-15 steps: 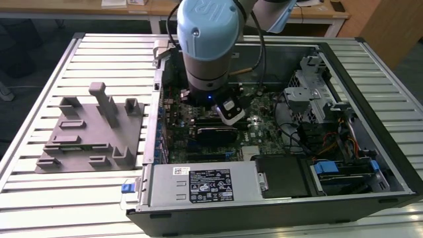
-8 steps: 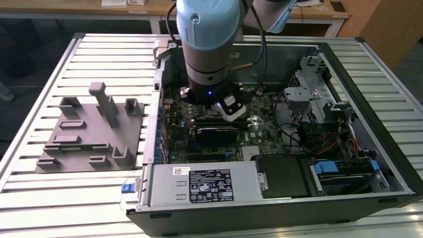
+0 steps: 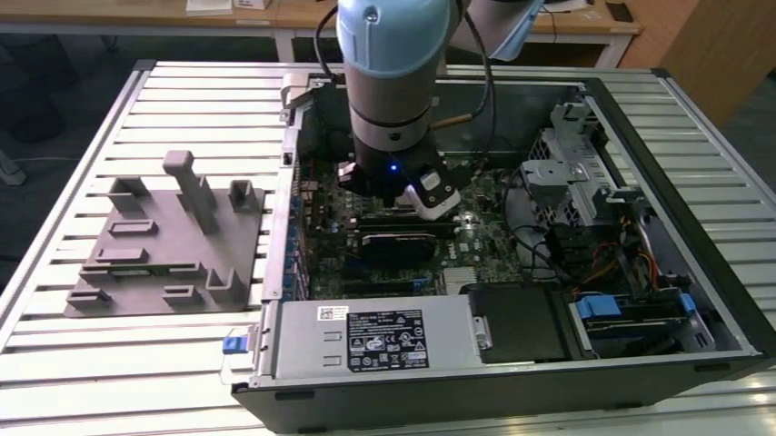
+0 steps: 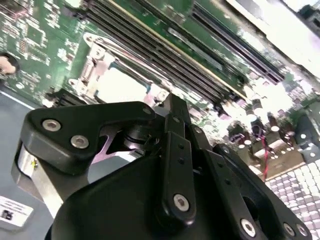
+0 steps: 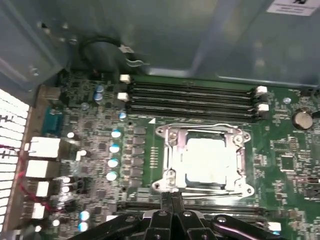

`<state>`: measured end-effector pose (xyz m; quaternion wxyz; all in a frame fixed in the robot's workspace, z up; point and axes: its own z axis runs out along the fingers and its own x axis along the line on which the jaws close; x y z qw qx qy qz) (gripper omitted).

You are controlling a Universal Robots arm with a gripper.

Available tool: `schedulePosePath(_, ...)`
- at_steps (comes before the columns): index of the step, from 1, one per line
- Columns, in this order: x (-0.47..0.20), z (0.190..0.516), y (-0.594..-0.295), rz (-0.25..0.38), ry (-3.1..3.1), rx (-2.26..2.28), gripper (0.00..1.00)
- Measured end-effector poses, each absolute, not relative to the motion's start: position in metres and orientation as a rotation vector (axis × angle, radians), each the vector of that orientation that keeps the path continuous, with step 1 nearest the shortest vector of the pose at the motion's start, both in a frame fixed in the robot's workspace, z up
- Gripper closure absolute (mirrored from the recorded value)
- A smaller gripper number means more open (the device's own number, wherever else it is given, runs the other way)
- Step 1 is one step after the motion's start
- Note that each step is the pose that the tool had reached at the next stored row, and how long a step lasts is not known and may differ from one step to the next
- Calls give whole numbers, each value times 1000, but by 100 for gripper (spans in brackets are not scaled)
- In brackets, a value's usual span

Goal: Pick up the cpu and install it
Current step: 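Install the second cpu locking lever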

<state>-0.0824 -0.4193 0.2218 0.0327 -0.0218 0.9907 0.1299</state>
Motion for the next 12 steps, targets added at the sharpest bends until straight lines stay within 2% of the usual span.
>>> schedulePosePath(12, -61, 222, -405, 378, 3052, -67, 89)
